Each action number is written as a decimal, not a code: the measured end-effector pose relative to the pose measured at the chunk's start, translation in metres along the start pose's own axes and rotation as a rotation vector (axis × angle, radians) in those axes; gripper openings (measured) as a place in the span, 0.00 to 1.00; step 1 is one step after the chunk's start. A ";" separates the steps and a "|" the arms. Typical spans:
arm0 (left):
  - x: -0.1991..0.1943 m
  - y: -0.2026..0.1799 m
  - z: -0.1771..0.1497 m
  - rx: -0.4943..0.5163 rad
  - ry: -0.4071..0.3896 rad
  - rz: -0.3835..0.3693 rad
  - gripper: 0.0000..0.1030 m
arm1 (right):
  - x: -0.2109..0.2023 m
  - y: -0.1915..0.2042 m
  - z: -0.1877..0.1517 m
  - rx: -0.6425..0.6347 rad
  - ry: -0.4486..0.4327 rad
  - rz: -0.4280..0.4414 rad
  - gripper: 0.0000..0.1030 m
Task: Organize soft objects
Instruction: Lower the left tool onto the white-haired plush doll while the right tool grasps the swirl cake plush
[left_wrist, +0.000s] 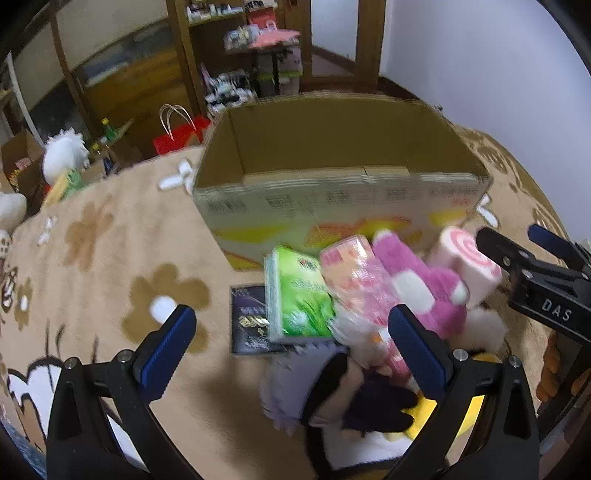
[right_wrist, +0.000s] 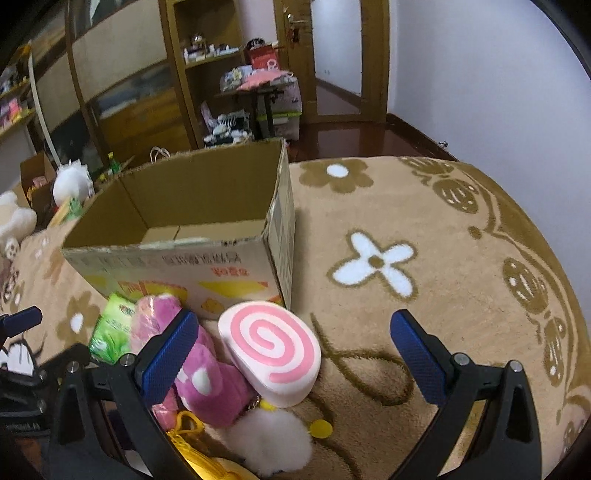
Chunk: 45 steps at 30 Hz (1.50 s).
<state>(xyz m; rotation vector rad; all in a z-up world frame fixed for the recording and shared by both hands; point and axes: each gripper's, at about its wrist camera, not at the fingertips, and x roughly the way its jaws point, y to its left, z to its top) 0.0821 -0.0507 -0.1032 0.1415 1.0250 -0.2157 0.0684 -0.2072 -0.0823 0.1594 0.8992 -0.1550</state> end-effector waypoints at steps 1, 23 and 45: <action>0.002 -0.001 -0.002 0.000 0.012 -0.010 1.00 | 0.002 0.000 0.000 0.000 0.007 0.008 1.00; 0.053 -0.033 -0.031 0.083 0.243 -0.059 0.87 | 0.028 0.009 -0.013 -0.051 0.136 0.081 0.67; 0.043 -0.010 -0.023 -0.047 0.210 -0.086 0.68 | 0.007 0.020 -0.015 -0.112 0.113 0.060 0.33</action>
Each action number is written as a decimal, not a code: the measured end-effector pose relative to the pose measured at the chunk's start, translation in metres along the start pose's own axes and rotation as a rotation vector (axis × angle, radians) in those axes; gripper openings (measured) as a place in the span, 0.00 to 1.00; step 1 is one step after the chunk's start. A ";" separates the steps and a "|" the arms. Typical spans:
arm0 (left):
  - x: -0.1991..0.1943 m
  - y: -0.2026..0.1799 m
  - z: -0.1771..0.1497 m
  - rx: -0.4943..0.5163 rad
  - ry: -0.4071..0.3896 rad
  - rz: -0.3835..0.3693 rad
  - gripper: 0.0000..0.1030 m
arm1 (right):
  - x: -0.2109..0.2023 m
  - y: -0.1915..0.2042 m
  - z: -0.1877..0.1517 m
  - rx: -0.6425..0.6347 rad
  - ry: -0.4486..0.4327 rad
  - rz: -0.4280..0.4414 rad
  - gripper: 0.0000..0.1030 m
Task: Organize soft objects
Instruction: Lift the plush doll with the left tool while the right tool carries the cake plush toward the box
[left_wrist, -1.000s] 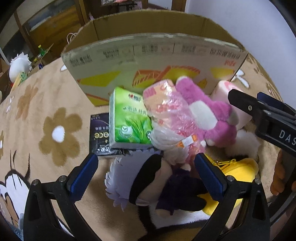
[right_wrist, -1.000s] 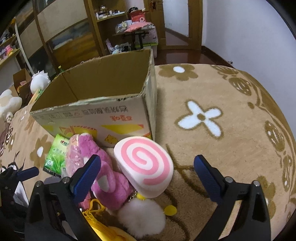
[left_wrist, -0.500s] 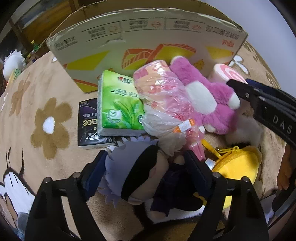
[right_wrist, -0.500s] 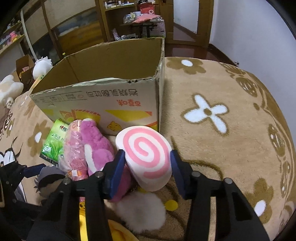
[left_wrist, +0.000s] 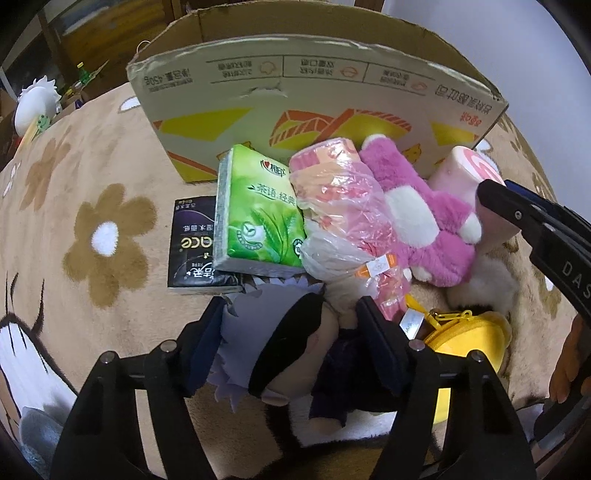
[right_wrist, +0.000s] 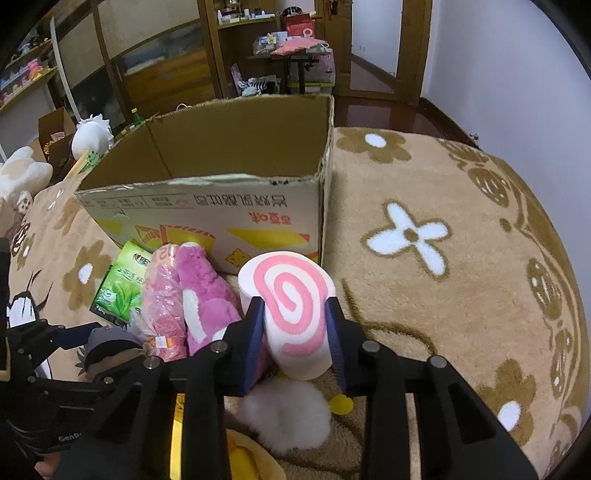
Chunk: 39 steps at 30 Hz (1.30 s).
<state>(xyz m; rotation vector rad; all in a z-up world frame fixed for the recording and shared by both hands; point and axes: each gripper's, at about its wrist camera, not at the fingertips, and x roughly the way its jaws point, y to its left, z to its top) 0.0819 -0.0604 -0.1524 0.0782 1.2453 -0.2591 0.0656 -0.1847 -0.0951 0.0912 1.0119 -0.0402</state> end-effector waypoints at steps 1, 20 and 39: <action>-0.004 0.003 -0.003 0.000 -0.004 -0.001 0.68 | -0.002 0.000 0.001 -0.003 -0.008 0.001 0.33; -0.047 0.003 -0.009 -0.033 -0.160 0.020 0.68 | -0.051 0.001 0.003 0.004 -0.123 -0.003 0.33; -0.138 -0.001 0.016 0.060 -0.550 0.117 0.68 | -0.116 0.004 0.009 0.000 -0.354 -0.047 0.33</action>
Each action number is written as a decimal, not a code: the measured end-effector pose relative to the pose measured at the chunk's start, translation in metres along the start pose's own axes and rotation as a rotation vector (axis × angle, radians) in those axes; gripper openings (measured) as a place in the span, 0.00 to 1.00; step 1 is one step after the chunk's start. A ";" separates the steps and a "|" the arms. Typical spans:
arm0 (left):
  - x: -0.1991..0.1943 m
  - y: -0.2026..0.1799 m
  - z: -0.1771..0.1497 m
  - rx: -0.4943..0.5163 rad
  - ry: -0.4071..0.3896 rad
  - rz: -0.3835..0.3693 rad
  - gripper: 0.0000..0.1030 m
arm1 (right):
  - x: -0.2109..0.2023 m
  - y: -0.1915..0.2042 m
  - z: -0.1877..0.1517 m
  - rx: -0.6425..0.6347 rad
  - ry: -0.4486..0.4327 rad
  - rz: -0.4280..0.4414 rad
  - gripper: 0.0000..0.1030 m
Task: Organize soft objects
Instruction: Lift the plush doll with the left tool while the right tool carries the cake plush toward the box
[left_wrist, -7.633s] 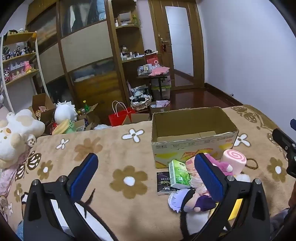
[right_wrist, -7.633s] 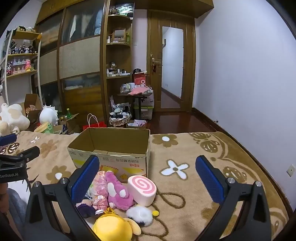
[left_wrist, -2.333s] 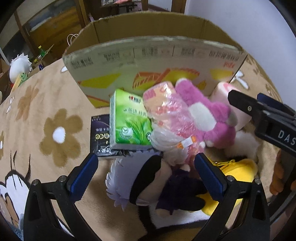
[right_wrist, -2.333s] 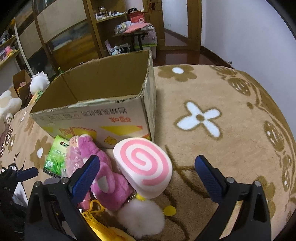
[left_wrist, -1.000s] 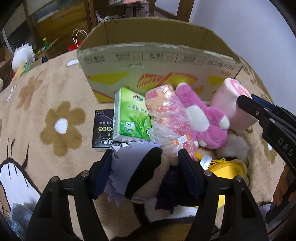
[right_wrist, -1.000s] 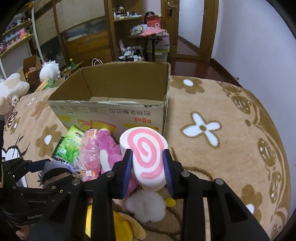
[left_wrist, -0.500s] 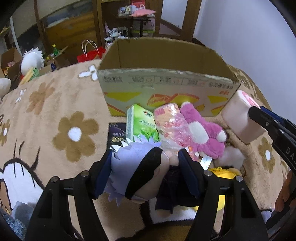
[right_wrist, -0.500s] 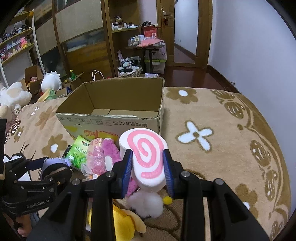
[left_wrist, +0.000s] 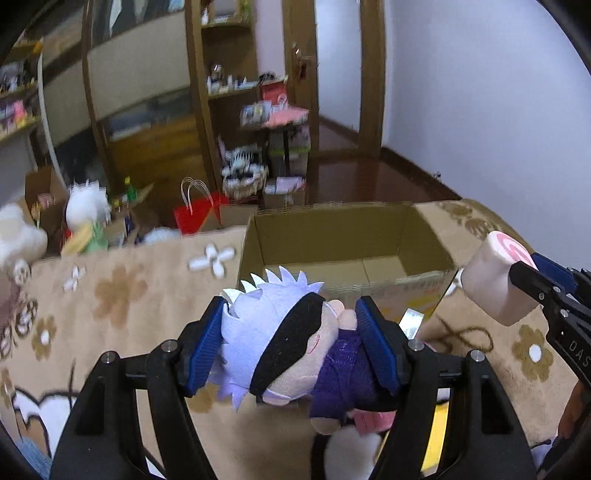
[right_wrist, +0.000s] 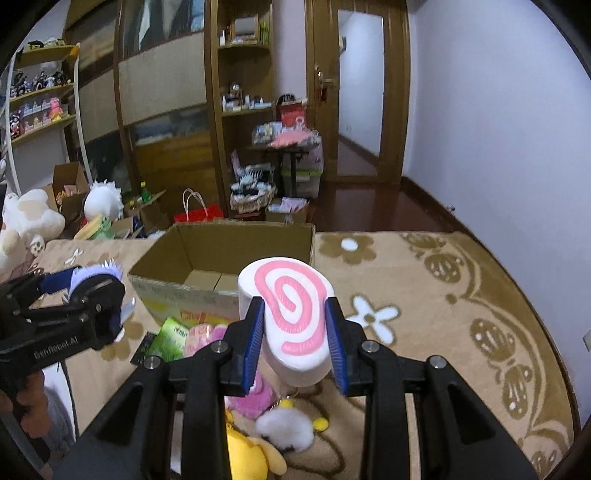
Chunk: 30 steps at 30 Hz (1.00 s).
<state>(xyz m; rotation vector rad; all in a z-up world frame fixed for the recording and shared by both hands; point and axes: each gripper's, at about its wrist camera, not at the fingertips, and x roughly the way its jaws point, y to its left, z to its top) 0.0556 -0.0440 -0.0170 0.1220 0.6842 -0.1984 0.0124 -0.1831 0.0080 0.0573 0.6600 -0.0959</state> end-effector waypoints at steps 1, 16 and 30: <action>0.000 -0.001 0.003 0.005 -0.010 0.000 0.68 | -0.002 0.000 0.002 0.001 -0.012 -0.004 0.33; 0.009 0.011 0.060 0.079 -0.156 0.022 0.68 | 0.006 -0.002 0.036 -0.022 -0.111 -0.067 0.33; 0.049 0.015 0.081 0.099 -0.190 0.042 0.69 | 0.040 0.000 0.058 -0.051 -0.141 -0.059 0.33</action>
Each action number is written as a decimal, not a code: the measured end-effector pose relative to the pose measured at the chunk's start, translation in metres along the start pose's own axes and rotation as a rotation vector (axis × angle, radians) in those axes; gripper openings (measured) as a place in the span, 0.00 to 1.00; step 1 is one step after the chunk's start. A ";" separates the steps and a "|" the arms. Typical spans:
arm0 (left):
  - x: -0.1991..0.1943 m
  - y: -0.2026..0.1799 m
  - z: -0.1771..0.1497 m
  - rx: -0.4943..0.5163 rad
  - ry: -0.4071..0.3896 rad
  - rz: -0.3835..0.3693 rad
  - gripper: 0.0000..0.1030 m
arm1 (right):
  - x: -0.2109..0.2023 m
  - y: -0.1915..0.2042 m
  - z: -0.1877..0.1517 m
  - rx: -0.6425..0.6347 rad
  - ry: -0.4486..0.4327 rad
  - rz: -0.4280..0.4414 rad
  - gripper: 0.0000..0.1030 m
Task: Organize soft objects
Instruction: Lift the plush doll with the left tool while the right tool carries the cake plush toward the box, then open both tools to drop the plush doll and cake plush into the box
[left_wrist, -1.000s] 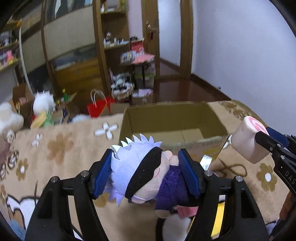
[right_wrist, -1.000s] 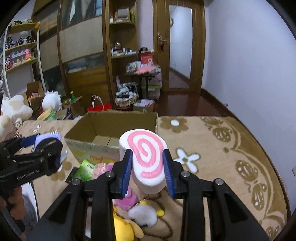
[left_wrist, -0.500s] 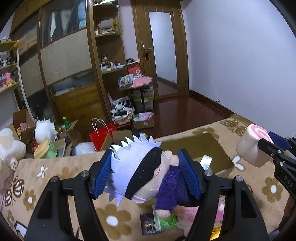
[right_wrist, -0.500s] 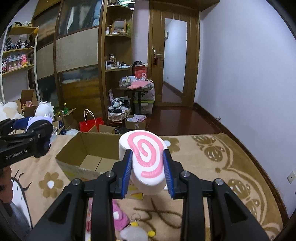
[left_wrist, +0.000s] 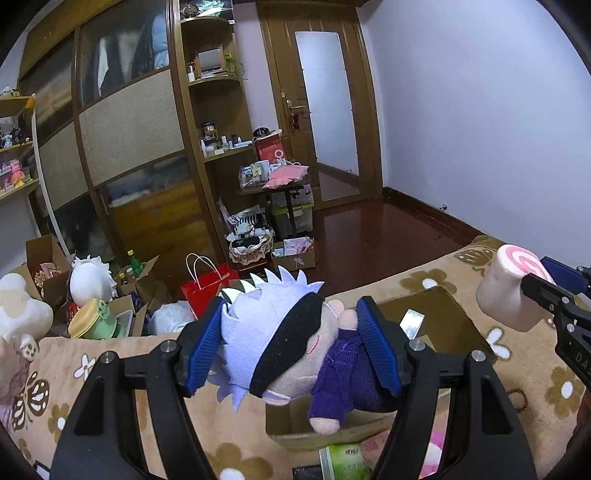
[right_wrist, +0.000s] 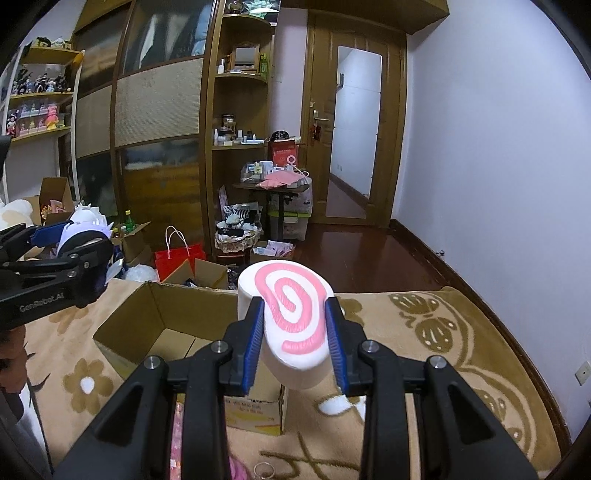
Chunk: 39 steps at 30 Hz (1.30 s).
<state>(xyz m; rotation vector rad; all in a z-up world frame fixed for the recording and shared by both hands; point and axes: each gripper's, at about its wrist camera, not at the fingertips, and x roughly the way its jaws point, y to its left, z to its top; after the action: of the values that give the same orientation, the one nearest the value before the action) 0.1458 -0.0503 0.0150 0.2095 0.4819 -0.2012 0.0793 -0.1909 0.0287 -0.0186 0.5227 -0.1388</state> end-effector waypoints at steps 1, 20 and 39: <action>0.002 0.000 0.000 -0.002 0.002 -0.002 0.69 | 0.003 0.001 0.000 0.000 0.001 0.003 0.33; 0.057 -0.003 -0.031 -0.014 0.149 -0.100 0.72 | 0.051 0.010 -0.026 0.017 0.085 0.110 0.35; 0.058 -0.008 -0.040 0.000 0.184 -0.103 0.93 | 0.049 0.013 -0.033 0.033 0.105 0.164 0.50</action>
<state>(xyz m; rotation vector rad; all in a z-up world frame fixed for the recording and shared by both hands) 0.1771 -0.0560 -0.0482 0.2042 0.6762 -0.2842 0.1064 -0.1838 -0.0247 0.0636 0.6244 0.0118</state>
